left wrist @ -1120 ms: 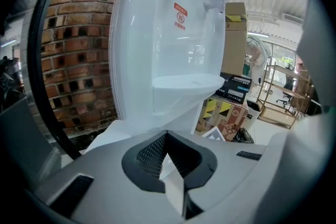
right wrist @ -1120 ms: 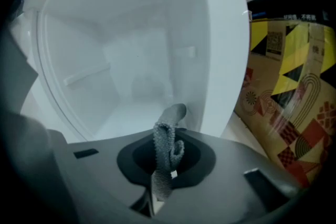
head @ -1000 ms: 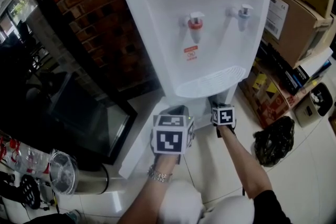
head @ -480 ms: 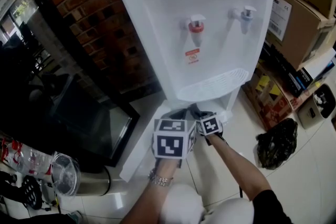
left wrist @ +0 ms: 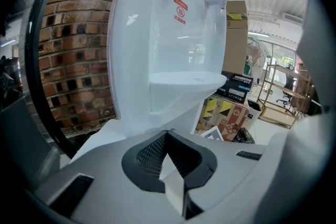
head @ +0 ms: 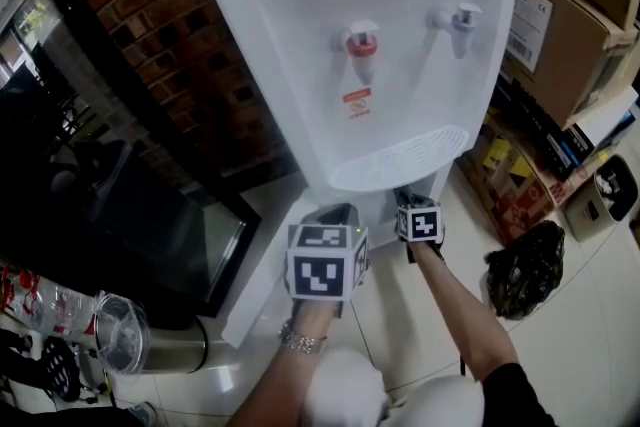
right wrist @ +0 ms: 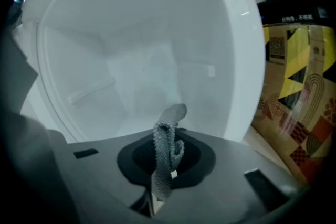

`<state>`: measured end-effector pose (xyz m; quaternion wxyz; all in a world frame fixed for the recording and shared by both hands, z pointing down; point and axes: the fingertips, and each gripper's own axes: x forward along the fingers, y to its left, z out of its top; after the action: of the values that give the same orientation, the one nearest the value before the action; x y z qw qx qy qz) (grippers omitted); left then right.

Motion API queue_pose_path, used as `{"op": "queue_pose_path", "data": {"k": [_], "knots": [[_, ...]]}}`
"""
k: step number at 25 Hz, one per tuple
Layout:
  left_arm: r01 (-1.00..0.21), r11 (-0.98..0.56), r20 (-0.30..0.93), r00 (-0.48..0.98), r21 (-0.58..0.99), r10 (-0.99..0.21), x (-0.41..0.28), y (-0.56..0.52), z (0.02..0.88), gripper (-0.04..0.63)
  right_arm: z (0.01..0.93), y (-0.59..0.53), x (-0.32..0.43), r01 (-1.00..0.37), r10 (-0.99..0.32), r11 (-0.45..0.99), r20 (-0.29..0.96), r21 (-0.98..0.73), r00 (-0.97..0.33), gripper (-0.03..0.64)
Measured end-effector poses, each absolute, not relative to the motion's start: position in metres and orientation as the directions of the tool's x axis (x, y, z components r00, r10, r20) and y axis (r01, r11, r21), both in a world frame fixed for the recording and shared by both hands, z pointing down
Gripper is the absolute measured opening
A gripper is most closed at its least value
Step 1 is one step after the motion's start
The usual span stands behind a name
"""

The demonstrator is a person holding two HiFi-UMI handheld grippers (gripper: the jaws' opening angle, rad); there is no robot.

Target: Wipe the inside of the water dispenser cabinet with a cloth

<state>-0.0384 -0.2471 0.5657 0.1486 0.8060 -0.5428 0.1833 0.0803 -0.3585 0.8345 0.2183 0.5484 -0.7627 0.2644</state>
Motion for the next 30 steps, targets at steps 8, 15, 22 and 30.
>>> {"op": "queue_pose_path", "data": {"k": [8, 15, 22, 30], "knots": [[-0.922, -0.384, 0.454, 0.362, 0.048, -0.814, -0.034, -0.247, 0.566, 0.002, 0.807, -0.328, -0.055, -0.790, -0.621, 0.592, 0.533, -0.160, -0.574, 0.020], [-0.922, -0.385, 0.466, 0.358, 0.041, -0.809, -0.036, -0.248, 0.569, 0.002, 0.842, -0.344, -0.006, -0.857, -0.642, 0.506, 0.619, -0.101, -0.452, 0.020], [-0.929, -0.369, 0.464, 0.341, 0.033, -0.818, -0.038, -0.249, 0.568, 0.002, 0.841, -0.362, 0.082, -0.951, -0.724, 0.307, 0.644, -0.017, -0.246, 0.020], [-0.929, -0.368, 0.459, 0.340, 0.031, -0.821, -0.038, -0.248, 0.566, 0.002, 0.807, -0.342, -0.005, -0.858, -0.687, 0.502, 0.555, -0.103, -0.469, 0.020]]}}
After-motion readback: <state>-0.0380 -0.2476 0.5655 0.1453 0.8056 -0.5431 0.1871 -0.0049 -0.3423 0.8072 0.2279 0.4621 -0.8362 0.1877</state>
